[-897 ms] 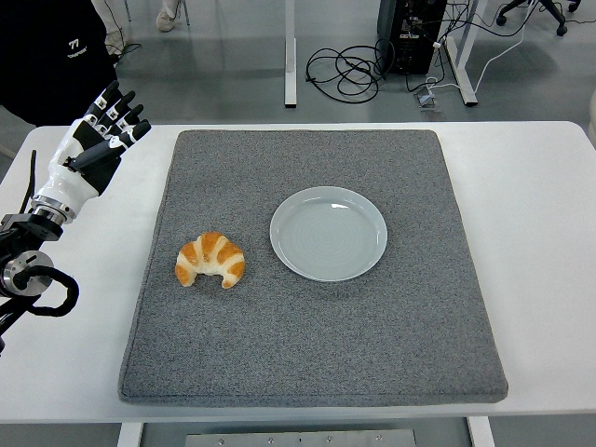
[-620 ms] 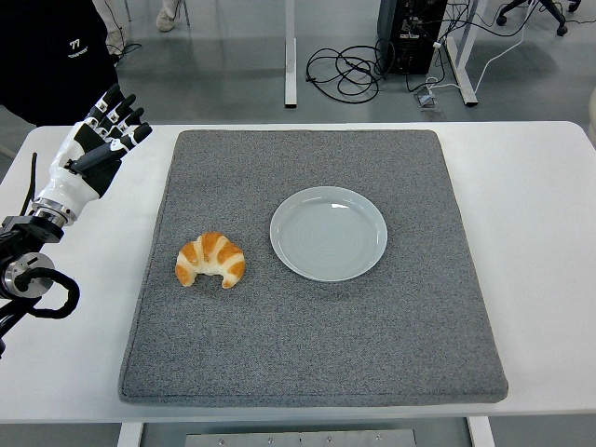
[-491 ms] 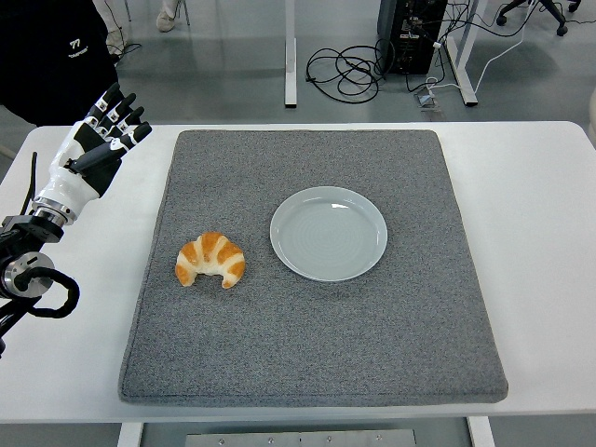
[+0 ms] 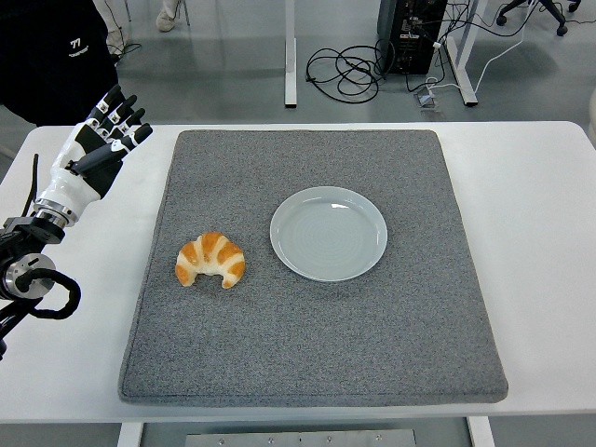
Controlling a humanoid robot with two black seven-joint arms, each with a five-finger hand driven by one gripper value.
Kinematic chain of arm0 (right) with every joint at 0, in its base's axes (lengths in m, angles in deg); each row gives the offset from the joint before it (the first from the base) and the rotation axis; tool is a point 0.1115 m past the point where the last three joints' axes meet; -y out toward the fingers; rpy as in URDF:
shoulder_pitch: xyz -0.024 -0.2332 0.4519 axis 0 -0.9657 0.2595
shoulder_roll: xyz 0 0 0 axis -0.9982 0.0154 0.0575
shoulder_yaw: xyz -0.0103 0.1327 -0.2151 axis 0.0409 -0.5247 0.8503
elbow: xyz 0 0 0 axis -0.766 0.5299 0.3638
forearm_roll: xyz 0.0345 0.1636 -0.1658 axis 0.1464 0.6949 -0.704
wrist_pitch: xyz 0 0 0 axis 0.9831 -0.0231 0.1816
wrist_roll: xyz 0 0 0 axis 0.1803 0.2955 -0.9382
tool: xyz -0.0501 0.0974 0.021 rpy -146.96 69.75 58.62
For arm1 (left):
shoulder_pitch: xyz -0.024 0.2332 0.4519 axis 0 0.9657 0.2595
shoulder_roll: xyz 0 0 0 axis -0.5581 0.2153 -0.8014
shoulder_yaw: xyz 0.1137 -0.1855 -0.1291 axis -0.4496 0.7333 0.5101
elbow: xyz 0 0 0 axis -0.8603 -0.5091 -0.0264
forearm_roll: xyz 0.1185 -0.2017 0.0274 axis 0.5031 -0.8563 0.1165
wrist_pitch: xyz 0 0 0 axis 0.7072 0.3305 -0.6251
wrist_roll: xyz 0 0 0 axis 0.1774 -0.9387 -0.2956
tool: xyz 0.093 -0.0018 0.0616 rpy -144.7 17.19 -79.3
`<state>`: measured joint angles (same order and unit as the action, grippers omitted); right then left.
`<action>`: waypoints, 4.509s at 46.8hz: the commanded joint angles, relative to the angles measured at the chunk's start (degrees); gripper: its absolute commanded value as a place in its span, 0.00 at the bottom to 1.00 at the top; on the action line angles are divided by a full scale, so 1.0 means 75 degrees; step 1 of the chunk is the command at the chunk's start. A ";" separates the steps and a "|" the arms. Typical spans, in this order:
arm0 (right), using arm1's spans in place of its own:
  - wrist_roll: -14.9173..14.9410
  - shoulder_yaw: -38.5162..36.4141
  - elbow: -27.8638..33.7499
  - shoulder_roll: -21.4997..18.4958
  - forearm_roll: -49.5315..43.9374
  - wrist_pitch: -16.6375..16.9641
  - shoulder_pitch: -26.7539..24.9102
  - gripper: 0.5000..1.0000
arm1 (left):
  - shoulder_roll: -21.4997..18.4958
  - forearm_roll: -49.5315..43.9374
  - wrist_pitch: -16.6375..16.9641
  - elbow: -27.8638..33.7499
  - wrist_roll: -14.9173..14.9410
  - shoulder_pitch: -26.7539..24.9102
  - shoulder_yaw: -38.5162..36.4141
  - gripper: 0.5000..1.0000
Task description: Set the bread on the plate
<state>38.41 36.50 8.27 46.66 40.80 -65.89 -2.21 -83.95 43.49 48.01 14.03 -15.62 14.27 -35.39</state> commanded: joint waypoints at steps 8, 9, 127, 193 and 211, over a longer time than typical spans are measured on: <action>0.0000 0.0000 0.0002 0.0000 0.0000 0.0001 0.0000 1.00 | -0.0019 0.0039 -0.0024 0.0002 -0.0034 0.0008 0.0000 0.94; 0.0000 0.0000 0.0002 0.0000 0.0000 0.0001 0.0000 1.00 | -0.0019 0.0039 -0.0024 0.0002 -0.0034 0.0008 0.0001 0.94; 0.0000 0.0000 -0.0010 0.0000 0.0000 0.0001 0.0000 1.00 | -0.3722 0.5686 0.0785 0.3565 0.0130 -0.2839 -0.3515 0.89; 0.0000 0.0000 0.0002 0.0000 0.0000 0.0001 -0.0024 1.00 | -0.1203 0.7808 0.3597 0.1866 -0.0069 -0.1738 -0.4629 0.88; 0.0000 0.0000 0.0002 0.0000 0.0000 -0.0011 -0.0024 1.00 | -0.0699 0.7703 0.3820 0.1327 -0.0257 -0.1457 -0.4617 0.86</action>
<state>38.41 36.50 8.28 46.66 40.80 -65.95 -2.38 -89.74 101.68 76.32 24.81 -17.44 3.13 -69.99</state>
